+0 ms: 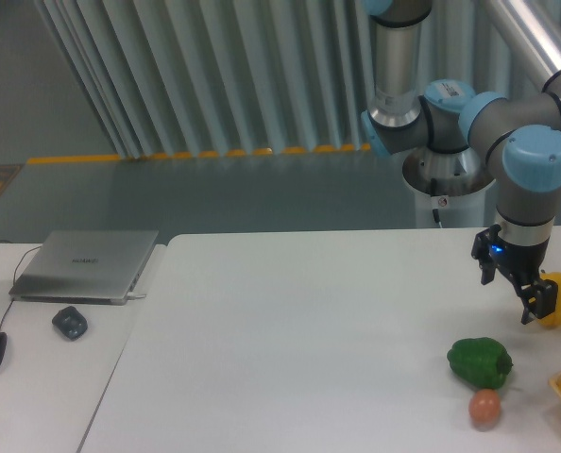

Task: Place the yellow pepper in a basket
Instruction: 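Lower the gripper onto the yellow pepper and close on it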

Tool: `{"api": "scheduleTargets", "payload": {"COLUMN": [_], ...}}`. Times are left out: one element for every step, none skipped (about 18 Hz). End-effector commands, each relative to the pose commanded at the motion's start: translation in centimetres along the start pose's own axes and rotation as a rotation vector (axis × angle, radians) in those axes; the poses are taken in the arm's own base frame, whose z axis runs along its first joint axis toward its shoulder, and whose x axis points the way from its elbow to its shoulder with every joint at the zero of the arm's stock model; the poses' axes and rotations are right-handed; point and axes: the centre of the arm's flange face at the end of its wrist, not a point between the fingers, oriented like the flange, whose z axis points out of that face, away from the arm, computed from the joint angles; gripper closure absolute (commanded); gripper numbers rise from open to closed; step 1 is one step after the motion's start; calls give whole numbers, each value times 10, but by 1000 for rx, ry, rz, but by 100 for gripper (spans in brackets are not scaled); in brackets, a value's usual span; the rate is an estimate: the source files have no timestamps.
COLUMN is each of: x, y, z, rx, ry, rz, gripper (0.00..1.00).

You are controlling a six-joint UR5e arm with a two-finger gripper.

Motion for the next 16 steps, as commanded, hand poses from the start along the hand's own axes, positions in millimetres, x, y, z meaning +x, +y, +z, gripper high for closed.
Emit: {"api": "scheduleTargets", "payload": {"x": [0,1,0,-1,-2,-2,-1,-1,2,0,1,1,1,1,1,-4], "y": [0,-1,0,-1,-1,0,0,1,2,5,7,9,10,12,19,29], "z": [1,1,0,0,-1,0,3,4,9,8,12,14,16,18,26,28], "rx": [-3,1,1,-2,-6,-7,-17,-29,-32,-31,-28,-28,-30,-31,-31,-20], "ry": [-1,0,-3,-4,-8,-10,-6,-10,1,-10,-9,-8,-7,-1,10,-13], "rz": [0,0,-6,-4,-4,-4,-6,-11,-13,-15,-18,-23,-28,-40,-92,-150], "gripper": [0,0,0,0,0,0,0,0,0,0,0,0,0,0,0,0]}}
